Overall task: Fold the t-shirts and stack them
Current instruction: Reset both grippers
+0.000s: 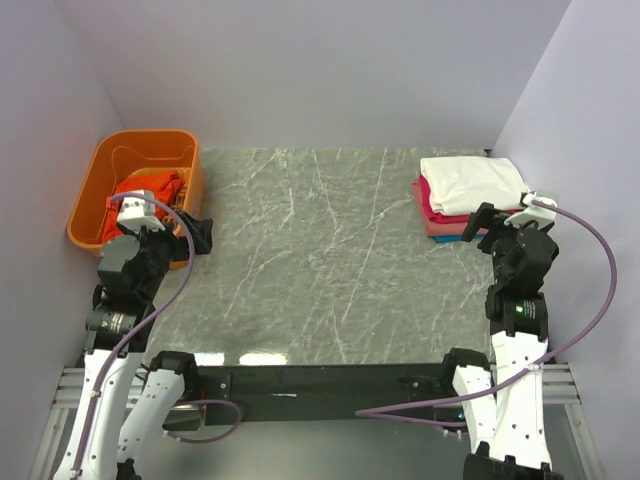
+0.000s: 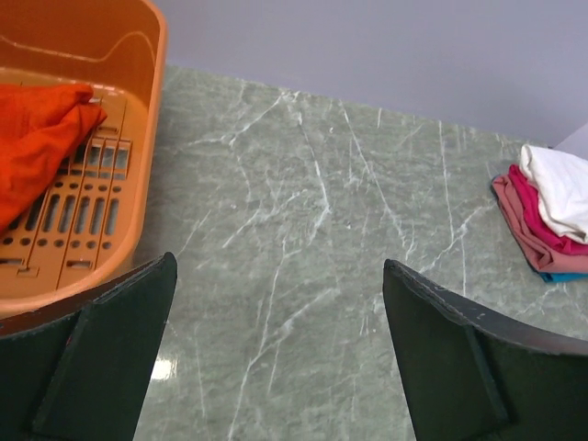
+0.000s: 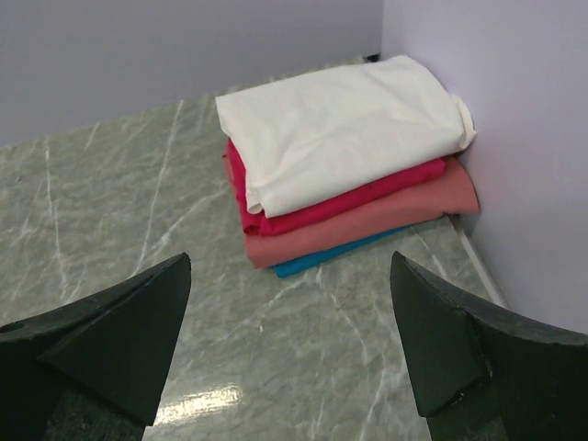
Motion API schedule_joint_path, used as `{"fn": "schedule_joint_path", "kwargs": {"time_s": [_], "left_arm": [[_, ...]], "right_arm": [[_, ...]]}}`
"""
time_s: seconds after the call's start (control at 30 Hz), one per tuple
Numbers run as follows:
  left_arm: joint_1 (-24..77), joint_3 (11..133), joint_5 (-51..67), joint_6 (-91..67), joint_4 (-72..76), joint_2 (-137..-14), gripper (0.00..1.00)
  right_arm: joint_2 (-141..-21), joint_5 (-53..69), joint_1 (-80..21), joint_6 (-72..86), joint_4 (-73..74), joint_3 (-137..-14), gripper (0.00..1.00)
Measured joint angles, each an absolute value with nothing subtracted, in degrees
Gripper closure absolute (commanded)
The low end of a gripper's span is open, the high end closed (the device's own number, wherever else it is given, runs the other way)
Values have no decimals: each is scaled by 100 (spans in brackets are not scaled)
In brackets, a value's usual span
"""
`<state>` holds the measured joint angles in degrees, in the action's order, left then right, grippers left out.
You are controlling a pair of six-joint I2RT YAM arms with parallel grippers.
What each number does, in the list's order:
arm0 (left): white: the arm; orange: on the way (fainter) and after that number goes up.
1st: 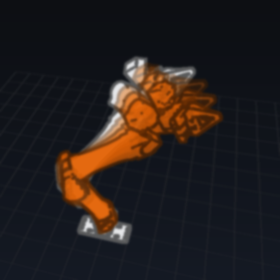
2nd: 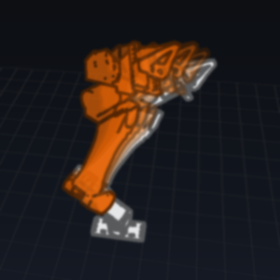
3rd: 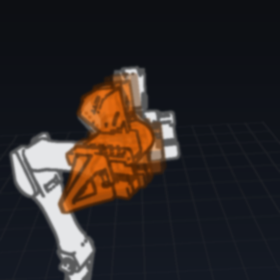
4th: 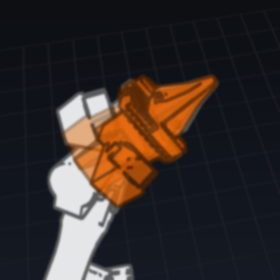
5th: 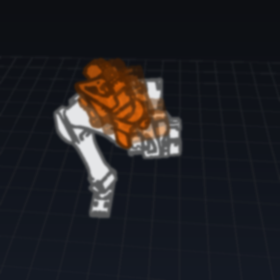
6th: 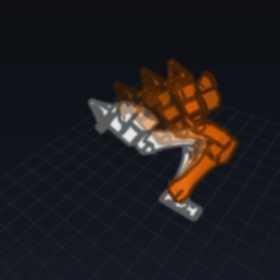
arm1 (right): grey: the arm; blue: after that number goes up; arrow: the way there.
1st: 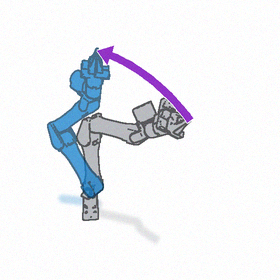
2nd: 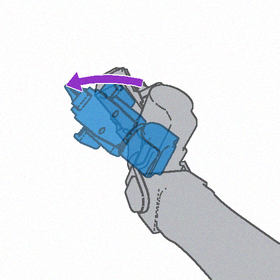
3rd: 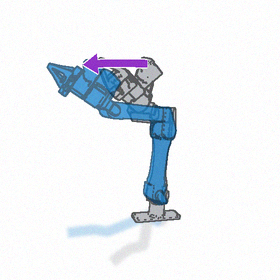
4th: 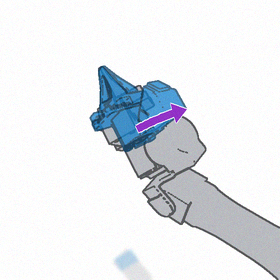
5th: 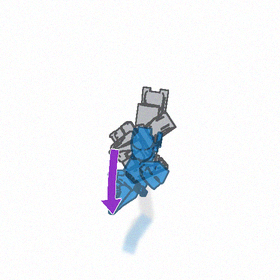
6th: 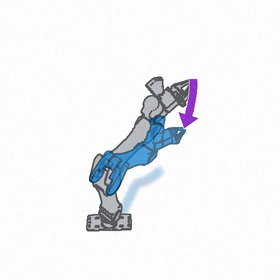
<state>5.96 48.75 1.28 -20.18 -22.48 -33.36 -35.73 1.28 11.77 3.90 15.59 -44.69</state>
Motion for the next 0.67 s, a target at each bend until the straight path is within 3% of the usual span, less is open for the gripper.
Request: {"fn": "schedule_joint_path", "kwargs": {"time_s": [0.67], "left_arm": [[596, 4578, 123, -2018, -2596, -2995, 1]], "right_arm": [[-3382, -362, 1177, 530, 1680, -4193, 7]]}}
